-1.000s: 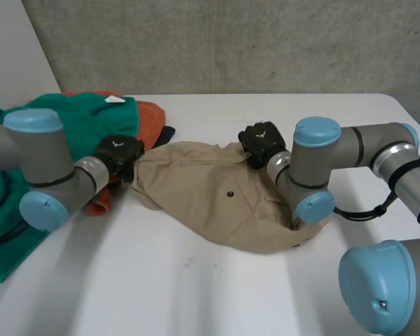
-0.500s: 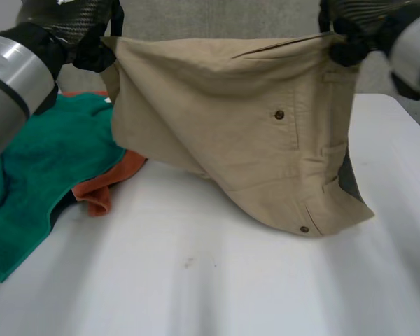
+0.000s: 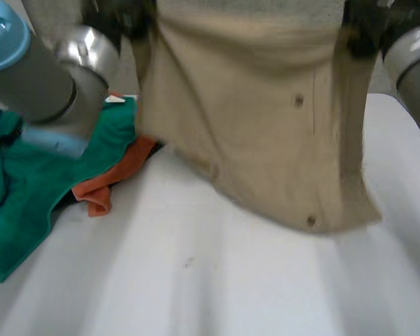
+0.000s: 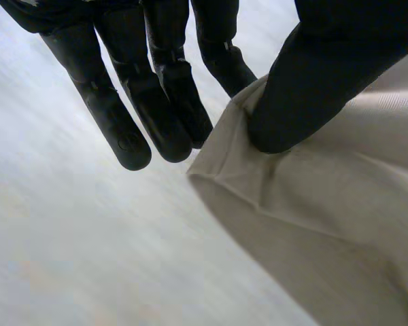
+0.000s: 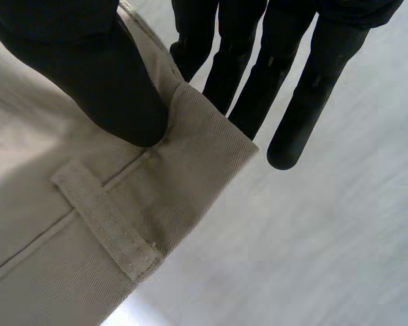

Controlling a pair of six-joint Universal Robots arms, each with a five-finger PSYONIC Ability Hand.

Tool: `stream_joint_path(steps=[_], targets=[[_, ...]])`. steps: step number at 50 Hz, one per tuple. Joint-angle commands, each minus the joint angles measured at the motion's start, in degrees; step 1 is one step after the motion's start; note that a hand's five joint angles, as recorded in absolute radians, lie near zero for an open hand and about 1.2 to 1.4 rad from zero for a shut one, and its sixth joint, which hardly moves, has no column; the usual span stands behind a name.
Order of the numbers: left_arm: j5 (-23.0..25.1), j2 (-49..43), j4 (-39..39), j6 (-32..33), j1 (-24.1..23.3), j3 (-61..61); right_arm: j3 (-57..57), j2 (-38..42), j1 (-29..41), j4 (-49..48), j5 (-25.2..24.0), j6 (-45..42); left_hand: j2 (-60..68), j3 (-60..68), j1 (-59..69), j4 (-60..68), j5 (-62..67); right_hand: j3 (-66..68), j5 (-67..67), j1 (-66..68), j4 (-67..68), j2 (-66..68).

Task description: Fold the laundry.

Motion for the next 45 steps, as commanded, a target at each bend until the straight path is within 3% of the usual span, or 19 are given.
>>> stream_joint_path(steps=[1,4,12,17,25,30,33,37,41,45], targets=[[-6.05,-0.05,18.64,0.75,-0.24,8.76,-1.46,-3.27,2.82,-27.90,2.90,2.81,11.32,11.61,14.03,11.17,13.06,12.07,12.80,16.37,11.38,13.43],[-5.97,0.39,16.98,0.75,-0.24,7.09,-1.46,-3.01,2.91,-26.67,1.14,2.82,11.32,11.61,14.03,11.17,13.06,12.07,12.80,16.37,11.38,13.43],[-5.97,5.75,14.42,0.66,-0.59,-11.70,2.58,-0.11,2.91,-11.48,-3.69,2.55,11.32,11.61,14.03,11.17,13.06,12.07,12.80,16.37,11.38,13.43],[-5.62,8.65,11.79,0.93,-0.94,-29.54,12.50,2.52,2.39,-6.46,-8.44,0.80,11.32,11.61,14.03,11.17,13.06,12.07,12.80,16.37,11.38,13.43],[-4.48,9.01,5.90,1.28,-2.79,-48.10,28.14,5.17,2.39,-3.47,-8.35,-9.11,11.32,11.61,14.03,11.17,13.06,12.07,12.80,16.37,11.38,13.43],[-4.74,16.80,-4.79,1.45,-3.23,-54.51,35.89,3.15,2.47,1.36,-8.62,-14.05,11.32,11.61,14.03,11.17,13.06,12.07,12.80,16.37,11.38,13.43],[-4.74,21.03,-10.78,1.89,-3.32,-56.10,40.62,-2.62,2.39,7.14,-8.97,-15.02,11.32,11.61,14.03,11.17,13.06,12.07,12.80,16.37,11.38,13.43],[-4.74,28.50,-24.46,4.08,-4.28,-58.65,44.94,-8.43,2.21,13.56,-8.88,-15.90,11.32,11.61,14.03,11.17,13.06,12.07,12.80,16.37,11.38,13.43],[-4.22,30.80,-35.63,6.55,-5.42,-60.50,48.90,-13.81,2.21,20.77,-8.62,-18.80,11.32,11.61,14.03,11.17,13.06,12.07,12.80,16.37,11.38,13.43],[-4.48,30.54,-40.95,7.70,-8.14,-61.03,53.82,-16.72,0.46,27.47,-8.35,-25.91,11.32,11.61,14.03,11.17,13.06,12.07,12.80,16.37,11.38,13.43]])
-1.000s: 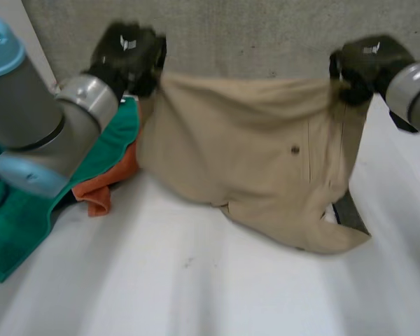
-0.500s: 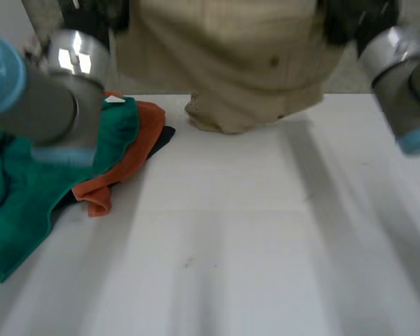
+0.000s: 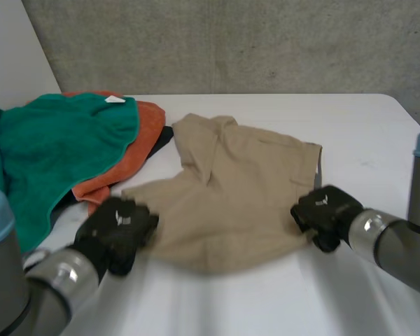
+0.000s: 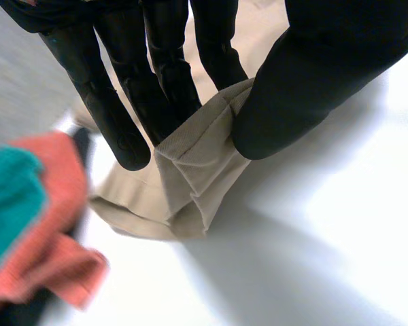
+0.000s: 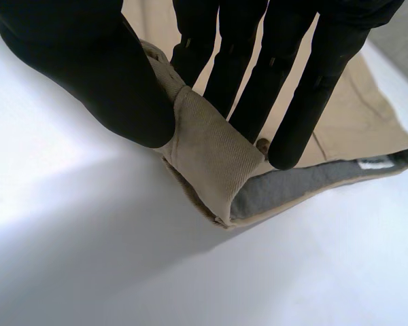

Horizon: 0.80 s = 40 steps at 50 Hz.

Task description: Fold the laundry.

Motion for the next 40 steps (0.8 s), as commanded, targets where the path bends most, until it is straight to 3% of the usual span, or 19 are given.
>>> stream_joint_path(steps=[1,6,7,8,9,13,19,25,32,35,36,39,40], targets=[[-0.12,1.47,-12.65,2.88,-4.05,-1.24,7.77,-6.58,-2.43,11.40,0.39,-9.33,11.30,11.61,14.03,11.16,12.42,11.67,12.16,16.37,11.37,13.01],[-0.30,0.68,-5.72,3.06,-4.76,1.31,10.06,-6.67,-4.28,5.28,0.38,-9.53,11.30,11.61,14.03,11.16,12.42,11.67,12.16,16.37,11.37,13.01],[-0.39,0.15,-3.18,3.15,-4.76,2.53,10.24,-6.67,-4.28,4.12,0.39,-9.17,-25.82,-25.51,-23.09,-25.95,-24.69,11.67,12.16,16.37,11.37,13.01],[-0.30,-0.20,-1.67,3.15,-4.76,3.24,10.33,-6.76,-4.28,3.24,0.30,-8.73,-48.67,-48.36,-45.94,-48.80,-47.55,11.67,12.16,16.37,11.37,13.01],[-0.21,-0.46,-0.44,3.24,-4.76,3.86,10.42,-6.67,-4.37,2.45,0.30,-8.29,-58.70,-58.39,-55.97,-58.84,-57.58,11.67,12.16,16.37,11.37,13.01],[0.40,-3.01,7.38,4.90,-4.67,8.25,10.51,-6.58,-4.20,-0.36,-0.32,-5.75,-56.47,-56.16,-53.74,-56.60,-55.35,11.67,12.16,16.37,11.37,13.01],[2.77,-16.35,16.44,9.91,-4.32,21.51,10.86,-6.41,-4.11,-1.69,-0.32,-5.21,-54.62,-54.31,-51.89,-54.76,-53.50,11.67,12.16,16.37,11.37,13.01],[11.11,-34.08,12.86,11.50,-0.90,40.11,11.65,-6.41,-4.11,-3.44,-0.23,-5.04,-52.10,-51.79,-49.37,-52.23,-50.97,11.67,12.16,16.37,11.37,13.01],[14.82,-48.62,6.17,13.52,1.92,54.56,12.35,-6.32,-4.19,-5.03,-0.23,-3.37,-46.39,-46.08,-43.66,-46.52,-45.27,11.67,12.16,16.37,11.37,13.01],[14.73,-52.05,5.72,15.19,2.54,56.86,12.61,-6.32,-4.28,-5.90,0.12,-3.37,-31.30,-30.99,-28.57,-31.43,-30.18,11.67,12.16,16.37,11.37,13.01],[14.38,-53.02,5.81,15.71,2.89,57.38,12.62,-6.23,-4.28,-6.08,0.21,-3.37,-16.08,-15.77,-13.36,-16.22,-14.96,11.67,12.16,16.37,11.37,13.01],[13.42,-53.38,5.90,16.16,3.76,57.48,12.62,-6.32,-4.28,-6.35,0.21,-3.37,11.17,11.48,13.90,11.04,12.30,11.67,12.16,16.37,11.37,13.01],[12.89,-53.38,5.90,16.07,4.03,57.13,12.62,-6.32,-4.28,-6.43,0.30,-3.37,11.30,11.61,14.02,11.16,12.42,11.67,12.16,16.37,11.37,13.01]])
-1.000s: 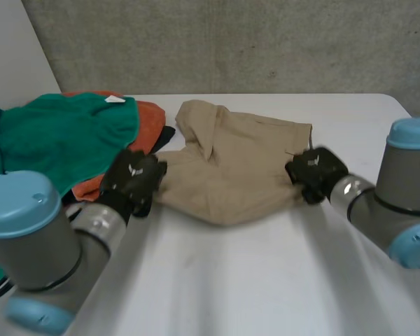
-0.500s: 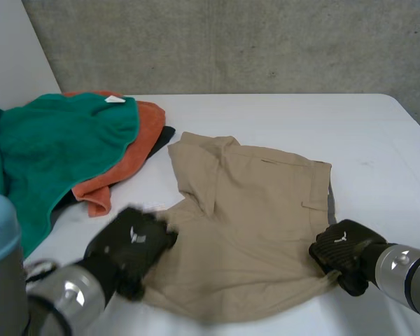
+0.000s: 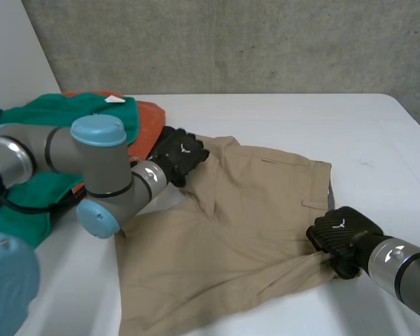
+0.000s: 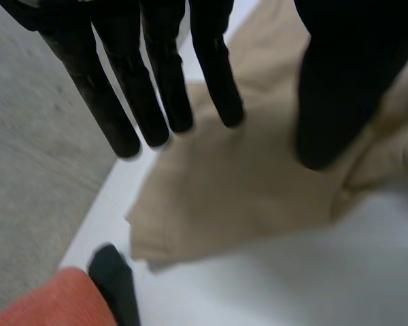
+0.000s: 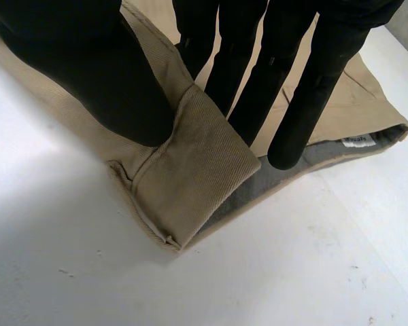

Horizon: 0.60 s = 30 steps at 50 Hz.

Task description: Fold the laundry.

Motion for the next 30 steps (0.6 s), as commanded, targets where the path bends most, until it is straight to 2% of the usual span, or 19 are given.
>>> stream_joint_path(steps=[1,7,11,17,20,21,24,25,30], targets=[[-2.62,-3.65,-0.74,1.64,1.78,1.92,0.09,0.00,-0.08,-1.22,0.35,0.19,36.92,37.07,34.08,36.75,36.92,11.67,12.18,16.37,11.37,13.00],[-13.85,2.83,-0.48,0.85,3.00,-5.88,-0.17,-0.09,0.01,-1.84,0.35,0.19,36.92,37.07,34.08,36.75,36.92,11.67,12.18,16.37,11.37,13.00],[-14.49,5.75,-0.48,0.85,3.27,-11.61,-0.17,-0.18,0.28,-1.84,0.35,0.19,36.92,37.07,34.08,36.75,36.92,11.67,12.18,16.37,11.37,13.00],[-16.07,6.54,-0.39,0.68,2.92,-12.32,-0.08,0.00,0.71,-2.37,0.35,0.45,36.92,37.07,34.08,36.75,36.92,11.67,12.18,16.37,11.37,13.00],[-15.20,7.94,2.06,-0.20,2.13,-11.80,-0.08,0.00,0.72,-2.37,0.44,0.45,-2.29,-2.14,-5.13,-2.46,-2.29,11.67,12.18,16.37,11.37,13.00],[-14.41,8.56,3.38,-0.73,1.87,-11.62,0.00,0.00,0.72,-2.46,0.35,0.45,-7.91,-7.76,-10.75,-8.08,-7.91,11.67,12.18,16.37,11.37,13.00],[-9.41,9.18,6.81,-3.45,0.72,-9.69,0.01,-0.09,0.72,-2.72,0.35,0.45,-10.31,-10.16,-13.15,-10.48,-10.31,11.67,12.18,16.37,11.37,13.00],[-5.83,8.83,7.69,-4.93,0.81,-7.86,0.09,-0.09,0.63,-3.07,0.44,0.45,-16.82,-16.67,-19.66,-16.99,-16.82,11.67,12.18,16.37,11.37,13.00],[1.50,2.95,6.38,-6.88,0.81,-2.84,0.27,-0.18,0.28,-3.51,0.44,0.45,-22.41,-22.27,-25.26,-22.59,-22.41,11.67,12.18,16.37,11.37,13.00]])
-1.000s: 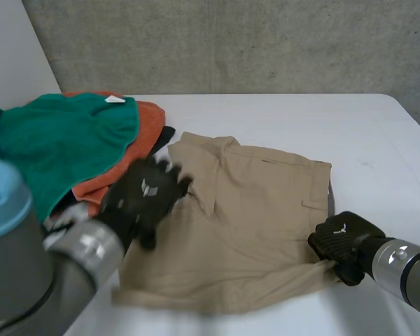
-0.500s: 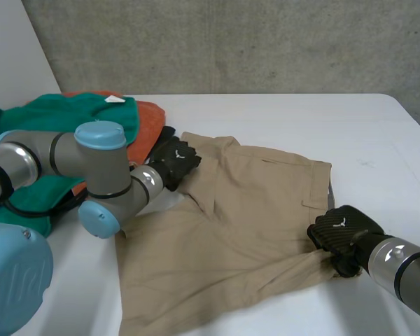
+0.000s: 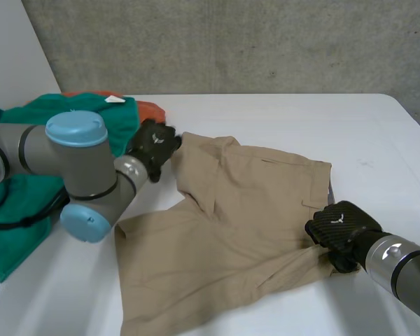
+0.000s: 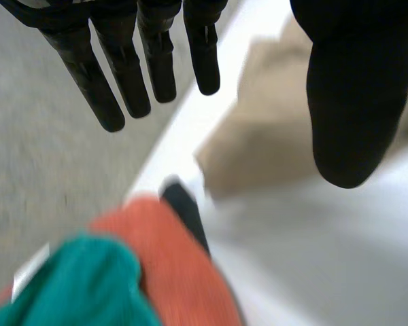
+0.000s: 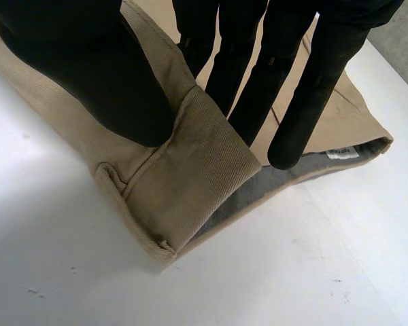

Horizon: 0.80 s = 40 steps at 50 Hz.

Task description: Fold the laundry.

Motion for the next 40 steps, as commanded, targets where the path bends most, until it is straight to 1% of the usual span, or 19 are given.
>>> stream_joint_path(steps=[1,3,8,9,12,13,14,15,17,18,20,21,23,27,34,35,38,39,40], targets=[[10.63,-6.69,-0.19,-3.25,-0.42,7.23,0.21,-0.10,-0.48,-0.64,0.04,0.03,-6.63,-6.79,-6.02,-6.05,-6.01,11.67,12.18,16.37,11.37,13.01],[11.24,-9.93,-2.20,-3.07,-0.42,10.56,0.47,-0.10,-0.66,-0.81,-0.05,0.03,-8.34,-8.50,-7.72,-7.75,-7.71,11.67,12.18,16.37,11.37,13.01],[11.42,-16.36,-6.87,-2.46,0.28,17.34,0.56,-0.01,-0.66,-1.16,-0.05,-0.06,-6.83,-6.99,-6.21,-6.25,-6.21,11.67,12.18,16.37,11.37,13.01],[11.42,-17.15,-7.57,-2.28,0.37,18.22,0.56,-0.01,-0.66,-1.43,-0.14,-0.06,-5.66,-5.82,-5.04,-5.08,-5.04,11.67,12.18,16.37,11.37,13.01],[11.42,-18.92,-10.12,-0.44,1.16,19.98,0.30,0.08,-0.66,-1.69,-0.14,-0.06,4.91,4.75,5.52,5.49,5.53,11.67,12.18,16.37,11.37,13.01],[11.25,-18.92,-10.48,0.35,1.51,19.99,0.30,0.08,-0.66,-1.78,-0.23,-0.06,15.27,15.11,15.89,15.86,15.89,11.67,12.18,16.37,11.37,13.01],[9.94,-18.57,-10.57,1.92,1.95,19.90,0.21,0.08,-0.74,-1.78,-0.23,-0.06,48.85,48.69,49.47,49.43,49.47,11.67,12.18,16.37,11.37,13.01],[9.32,-18.39,-10.48,2.02,2.04,19.90,0.12,0.08,-0.75,-1.87,-0.23,-0.06,54.83,54.67,55.44,55.41,55.45,11.67,12.18,16.37,11.37,13.01],[6.95,-18.13,-10.13,1.68,1.78,19.64,0.04,0.08,-0.75,-2.04,-0.14,-0.15,54.89,54.73,55.50,55.47,55.51,11.67,12.18,16.37,11.37,13.01],[3.20,-17.43,-9.00,0.98,1.78,18.94,0.04,0.08,-0.75,-2.04,-0.05,-0.15,54.89,54.73,55.50,55.47,55.51,11.67,12.18,16.37,11.37,13.01],[-0.34,-15.59,-7.50,0.18,1.87,17.71,0.03,0.08,-0.66,-2.04,-0.14,-0.15,54.89,54.73,55.50,55.47,55.51,11.67,12.18,16.37,11.37,13.01],[-2.88,-13.14,-5.75,-0.60,2.04,15.53,0.04,0.08,-0.66,-2.04,-0.05,-0.15,54.89,54.73,55.50,55.47,55.51,11.67,12.18,16.37,11.37,13.01],[-3.70,-11.02,-4.33,-1.05,2.13,12.53,0.04,0.08,-0.66,-2.04,-0.05,-0.15,54.89,54.73,55.50,55.47,55.51,11.67,12.18,16.37,11.37,13.01],[-3.34,-8.11,-1.70,-0.44,2.13,5.32,0.39,0.08,-0.13,-2.04,0.04,-0.06,54.89,54.73,55.50,55.47,55.51,11.67,12.18,16.37,11.37,13.01],[-4.84,-6.97,-2.48,-0.52,1.87,0.74,0.56,0.16,0.05,-2.04,0.04,-0.06,53.41,53.25,54.03,53.99,54.03,11.67,12.18,16.37,11.37,13.01],[-5.45,-6.27,-2.92,-0.78,2.13,0.13,0.56,0.16,0.05,-2.04,0.04,-0.06,42.07,41.91,42.69,42.65,42.69,11.67,12.18,16.37,11.37,13.01],[-5.89,-3.99,-3.27,-0.96,2.57,-0.75,0.56,0.16,0.05,-2.13,0.04,-0.06,22.84,22.68,23.46,23.42,23.46,11.67,12.18,16.37,11.37,13.01],[-5.81,-2.32,-3.27,-1.31,2.74,-1.19,0.56,0.16,0.05,-2.13,0.04,-0.06,16.95,16.79,17.57,17.53,17.57,11.67,12.18,16.37,11.37,13.01],[-5.72,-1.70,-3.27,-1.49,2.75,-1.28,0.56,0.08,0.05,-2.13,0.04,-0.06,17.06,16.90,17.68,17.64,17.68,11.67,12.18,16.37,11.37,13.01]])
